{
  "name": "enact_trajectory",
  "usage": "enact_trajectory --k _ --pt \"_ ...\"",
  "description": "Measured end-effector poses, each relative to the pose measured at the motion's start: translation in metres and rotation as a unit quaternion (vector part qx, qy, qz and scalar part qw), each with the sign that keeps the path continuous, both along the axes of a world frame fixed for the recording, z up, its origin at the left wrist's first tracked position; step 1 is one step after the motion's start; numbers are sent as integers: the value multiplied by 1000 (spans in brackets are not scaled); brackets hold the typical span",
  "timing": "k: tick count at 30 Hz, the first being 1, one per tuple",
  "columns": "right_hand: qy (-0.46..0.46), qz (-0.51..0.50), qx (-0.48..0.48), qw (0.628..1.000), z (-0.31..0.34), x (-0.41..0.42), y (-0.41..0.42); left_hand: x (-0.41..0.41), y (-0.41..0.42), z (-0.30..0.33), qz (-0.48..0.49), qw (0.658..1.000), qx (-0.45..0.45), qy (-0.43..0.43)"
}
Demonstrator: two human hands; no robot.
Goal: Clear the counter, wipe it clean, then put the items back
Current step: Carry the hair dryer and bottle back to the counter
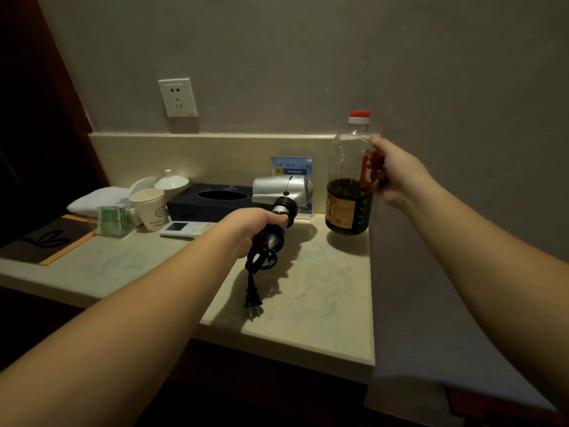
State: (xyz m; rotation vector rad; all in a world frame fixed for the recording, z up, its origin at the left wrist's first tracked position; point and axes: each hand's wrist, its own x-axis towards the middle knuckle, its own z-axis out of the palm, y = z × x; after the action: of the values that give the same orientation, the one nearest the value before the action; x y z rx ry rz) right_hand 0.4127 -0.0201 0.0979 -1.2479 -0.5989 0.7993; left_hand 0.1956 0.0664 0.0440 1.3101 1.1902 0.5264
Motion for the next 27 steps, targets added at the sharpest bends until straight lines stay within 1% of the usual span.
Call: enact_trajectory --k 8,18,23,27 --pt "8 6 -11 1000 -11 20 32 21 17 -12 14 999 -12 32" --pt "-8 7 -29 1000 -21 31 50 31 19 -24 23 997 -19 72" --pt "5 -4 -36 999 -23 33 58 33 17 -26 34 995 -31 84" --pt "13 11 -39 999 -25 33 62 33 16 -26 30 994 -41 92"
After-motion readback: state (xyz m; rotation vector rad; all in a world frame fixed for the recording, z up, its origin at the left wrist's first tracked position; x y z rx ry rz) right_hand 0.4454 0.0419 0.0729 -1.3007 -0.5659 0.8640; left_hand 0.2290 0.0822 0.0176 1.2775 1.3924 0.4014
